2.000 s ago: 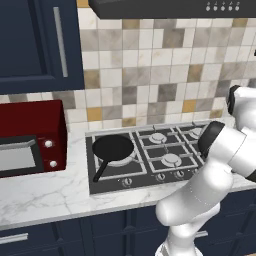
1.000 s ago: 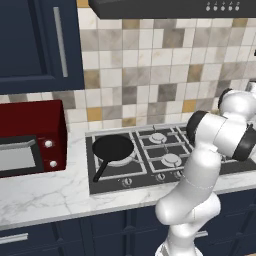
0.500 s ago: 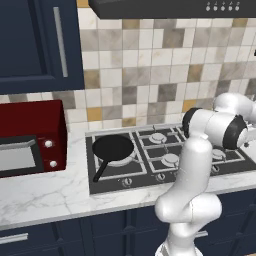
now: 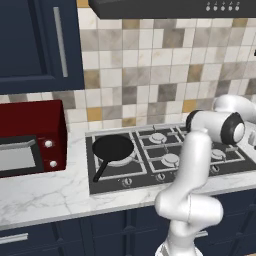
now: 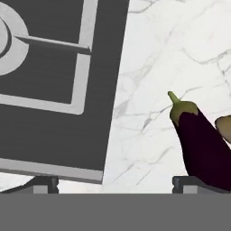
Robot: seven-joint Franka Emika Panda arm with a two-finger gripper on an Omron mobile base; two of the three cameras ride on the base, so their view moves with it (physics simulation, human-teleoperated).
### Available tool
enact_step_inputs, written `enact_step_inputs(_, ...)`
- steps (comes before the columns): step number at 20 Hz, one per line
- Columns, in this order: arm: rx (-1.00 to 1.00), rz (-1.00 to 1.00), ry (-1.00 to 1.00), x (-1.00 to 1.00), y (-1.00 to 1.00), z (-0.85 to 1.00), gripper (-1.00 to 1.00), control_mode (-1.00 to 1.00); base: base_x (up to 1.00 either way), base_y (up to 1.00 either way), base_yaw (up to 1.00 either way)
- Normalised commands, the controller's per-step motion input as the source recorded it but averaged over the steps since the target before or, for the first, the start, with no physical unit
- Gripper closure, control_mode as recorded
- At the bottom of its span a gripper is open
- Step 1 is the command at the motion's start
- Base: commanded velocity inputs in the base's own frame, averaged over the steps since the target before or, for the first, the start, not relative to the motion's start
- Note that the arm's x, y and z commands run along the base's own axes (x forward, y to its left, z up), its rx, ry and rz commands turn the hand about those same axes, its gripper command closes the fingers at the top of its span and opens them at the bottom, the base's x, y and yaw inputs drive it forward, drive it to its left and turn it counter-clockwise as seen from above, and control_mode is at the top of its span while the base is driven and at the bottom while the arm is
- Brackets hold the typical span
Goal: Put the garlic and eggplant in the pan. Then turn on the front left burner and set the heat to medium.
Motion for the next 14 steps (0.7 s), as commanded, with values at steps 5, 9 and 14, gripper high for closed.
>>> enact_step_inputs(5, 0.00, 0.00, 0.00, 0.07, -0.37, -0.23, -1.00, -1.00, 0.00, 0.00, 0.00)
enact_step_inputs(9, 0.00, 0.00, 0.00, 0.02, -0.45, -0.13, -1.00, -1.00, 0.00, 0.00, 0.00)
enact_step_inputs(14, 0.00, -0.01, 0.00, 0.00, -0.40, 0.00, -1.00, -1.00, 0.00, 0.00, 0.00)
